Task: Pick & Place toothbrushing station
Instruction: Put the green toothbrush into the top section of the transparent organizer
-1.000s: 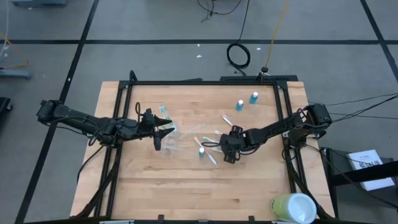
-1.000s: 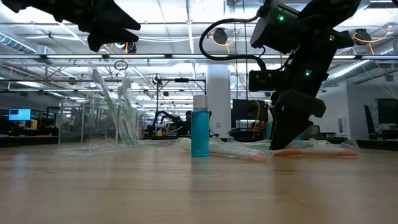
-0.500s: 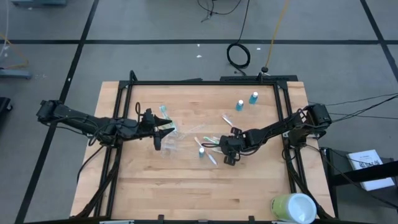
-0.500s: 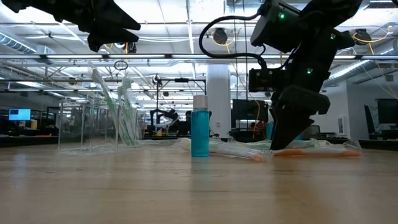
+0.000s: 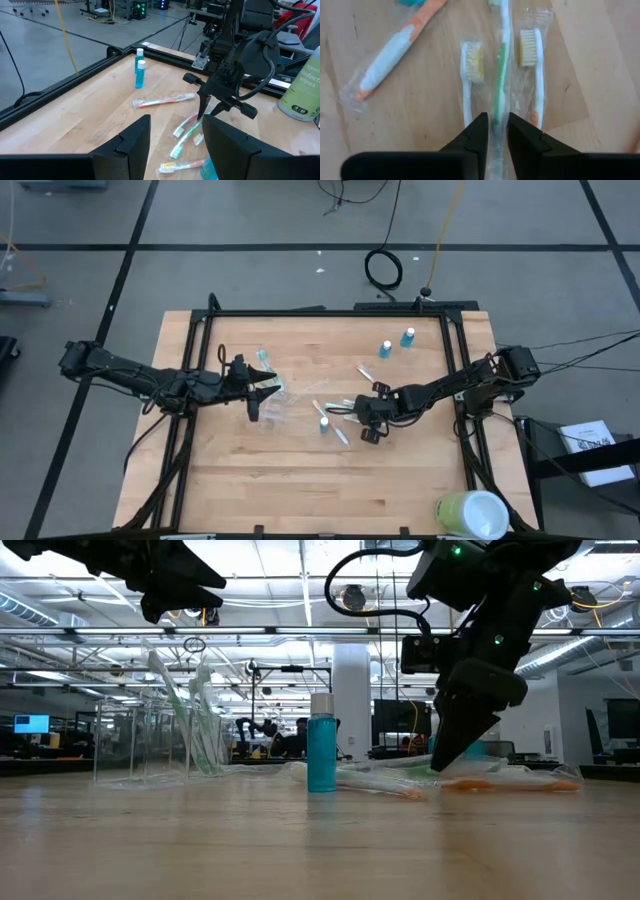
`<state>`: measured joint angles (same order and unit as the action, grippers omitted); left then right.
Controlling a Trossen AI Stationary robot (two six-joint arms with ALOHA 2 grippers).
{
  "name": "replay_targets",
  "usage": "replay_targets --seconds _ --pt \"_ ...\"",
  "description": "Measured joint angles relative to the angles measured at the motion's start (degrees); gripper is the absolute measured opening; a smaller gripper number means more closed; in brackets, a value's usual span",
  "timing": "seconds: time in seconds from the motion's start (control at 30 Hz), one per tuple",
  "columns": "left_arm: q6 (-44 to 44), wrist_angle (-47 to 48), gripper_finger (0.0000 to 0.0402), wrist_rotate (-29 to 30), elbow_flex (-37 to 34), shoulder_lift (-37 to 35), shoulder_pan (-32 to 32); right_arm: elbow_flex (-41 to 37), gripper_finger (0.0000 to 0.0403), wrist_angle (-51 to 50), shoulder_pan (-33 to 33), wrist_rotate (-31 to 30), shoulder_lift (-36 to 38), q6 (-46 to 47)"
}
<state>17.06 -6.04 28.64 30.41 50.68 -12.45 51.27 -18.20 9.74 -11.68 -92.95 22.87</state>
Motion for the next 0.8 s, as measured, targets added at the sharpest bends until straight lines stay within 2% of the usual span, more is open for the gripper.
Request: replay_targets --seconds 0.37,0.8 --pt "0.1 0.1 0.0182 0.0 0.0 0.0 0.0 0.0 0.0006 -0.2 0.1 0.0 0.3 -2.7" --pt "0.1 0.3 0.0182 0.0 0.0 0.0 0.0 0.1 0.0 -0.4 0.1 -0.5 5.8 -5.5"
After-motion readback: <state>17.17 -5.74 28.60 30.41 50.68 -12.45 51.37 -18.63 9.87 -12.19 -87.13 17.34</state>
